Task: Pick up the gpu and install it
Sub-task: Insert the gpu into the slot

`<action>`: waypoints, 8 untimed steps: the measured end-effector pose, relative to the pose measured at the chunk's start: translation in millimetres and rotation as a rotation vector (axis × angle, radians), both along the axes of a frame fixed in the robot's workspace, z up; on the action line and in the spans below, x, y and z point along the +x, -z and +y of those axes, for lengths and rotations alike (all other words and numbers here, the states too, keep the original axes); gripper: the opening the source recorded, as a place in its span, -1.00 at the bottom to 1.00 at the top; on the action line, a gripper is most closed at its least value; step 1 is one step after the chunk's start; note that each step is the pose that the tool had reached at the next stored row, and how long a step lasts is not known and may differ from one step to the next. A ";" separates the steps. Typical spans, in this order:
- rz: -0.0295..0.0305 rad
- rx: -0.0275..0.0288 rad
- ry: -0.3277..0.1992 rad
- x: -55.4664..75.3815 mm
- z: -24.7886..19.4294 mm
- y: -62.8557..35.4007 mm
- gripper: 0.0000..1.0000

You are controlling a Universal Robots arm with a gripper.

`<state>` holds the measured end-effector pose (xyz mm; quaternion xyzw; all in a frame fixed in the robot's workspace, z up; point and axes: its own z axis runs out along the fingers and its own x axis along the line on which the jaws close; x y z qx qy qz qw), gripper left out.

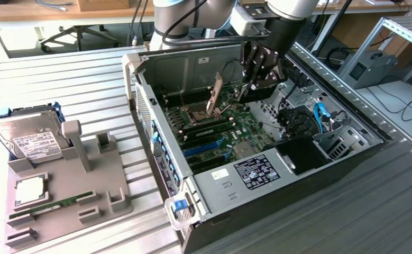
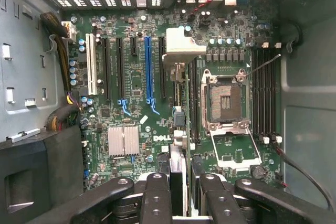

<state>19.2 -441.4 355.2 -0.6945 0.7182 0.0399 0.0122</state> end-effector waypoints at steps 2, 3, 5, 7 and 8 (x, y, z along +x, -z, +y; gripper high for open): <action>0.0000 -0.0001 0.000 0.0 -0.2 0.5 -0.47; 0.0000 0.0000 0.000 -0.1 -0.3 0.7 -0.47; 0.0000 0.0000 0.000 -0.1 -0.4 1.0 -0.47; 0.0000 0.0000 0.000 -0.1 -0.5 1.3 -0.47; 0.0000 0.0000 0.000 -0.1 -0.6 1.5 -0.47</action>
